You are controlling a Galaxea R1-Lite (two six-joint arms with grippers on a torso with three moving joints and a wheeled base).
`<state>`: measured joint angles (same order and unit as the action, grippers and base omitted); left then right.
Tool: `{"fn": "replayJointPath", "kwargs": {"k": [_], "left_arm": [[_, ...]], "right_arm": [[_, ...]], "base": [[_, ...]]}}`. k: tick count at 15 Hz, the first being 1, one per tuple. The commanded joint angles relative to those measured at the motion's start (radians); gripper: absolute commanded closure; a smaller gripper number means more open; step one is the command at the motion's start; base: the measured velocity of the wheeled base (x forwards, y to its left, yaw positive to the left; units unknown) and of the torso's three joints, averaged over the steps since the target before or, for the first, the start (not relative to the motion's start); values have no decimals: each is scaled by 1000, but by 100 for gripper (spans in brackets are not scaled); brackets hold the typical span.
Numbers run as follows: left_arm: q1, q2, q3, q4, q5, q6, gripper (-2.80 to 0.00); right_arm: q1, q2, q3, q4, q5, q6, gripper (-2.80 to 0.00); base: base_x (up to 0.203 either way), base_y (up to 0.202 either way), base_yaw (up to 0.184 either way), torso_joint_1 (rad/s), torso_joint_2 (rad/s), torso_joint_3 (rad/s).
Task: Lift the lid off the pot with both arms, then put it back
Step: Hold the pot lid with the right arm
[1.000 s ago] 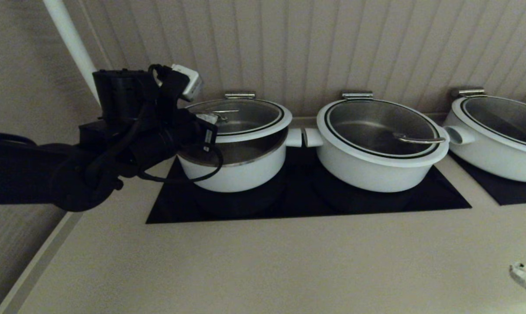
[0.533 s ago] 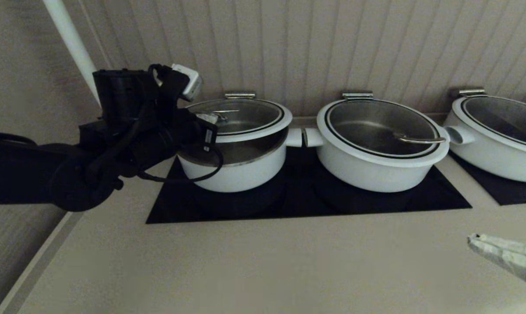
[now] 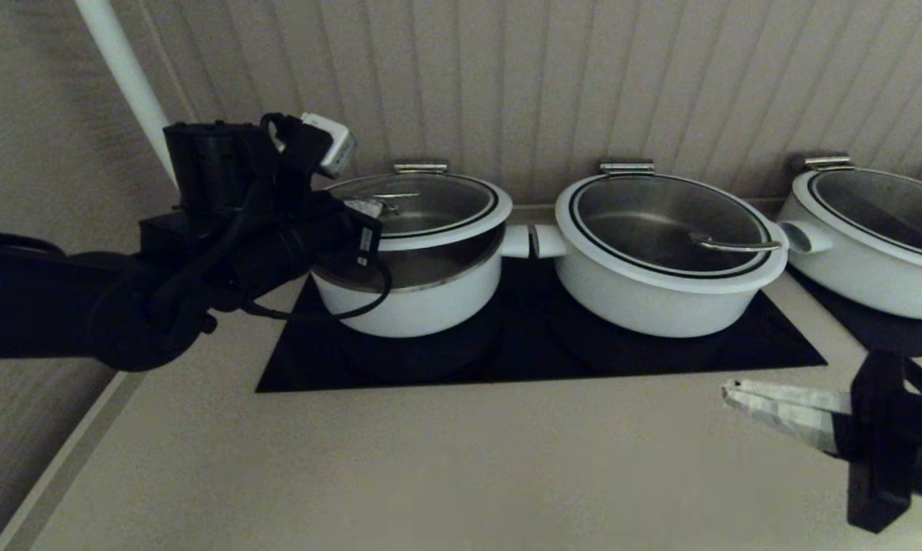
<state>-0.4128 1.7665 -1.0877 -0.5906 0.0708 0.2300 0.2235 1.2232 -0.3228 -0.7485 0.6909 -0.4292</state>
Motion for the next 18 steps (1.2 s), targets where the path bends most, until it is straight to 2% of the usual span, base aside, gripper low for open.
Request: {"fn": "replayJointPath", "kwargs": {"k": [1,5,6,8,15,18], "left_arm": [[0,4,0,-5,0,0,0],[0,7,0,-5,1,-1,0],[0,7,0,-5,1,-1,0],[0,8,0,-5,1,-1,0],[2,13,-1,-6,1,-4,0],[2,13,-1,-6,1,-4,0]], "right_arm": [[7,136,-1,-124,4,6,0],[42,319,-6,-445,3,34,0],[67,340,-28,-476,3,44,0],[106,359,-76,-488,3,77,0],[171,410,-113,-509,3,84,0],[174,435,-119,-515,3,84,0]], "base": [[0,0,0,0,0,0],[0,0,0,0,0,0],[0,0,0,0,0,0],[0,0,0,0,0,0],[0,0,0,0,0,0],[0,0,0,0,0,0]]}}
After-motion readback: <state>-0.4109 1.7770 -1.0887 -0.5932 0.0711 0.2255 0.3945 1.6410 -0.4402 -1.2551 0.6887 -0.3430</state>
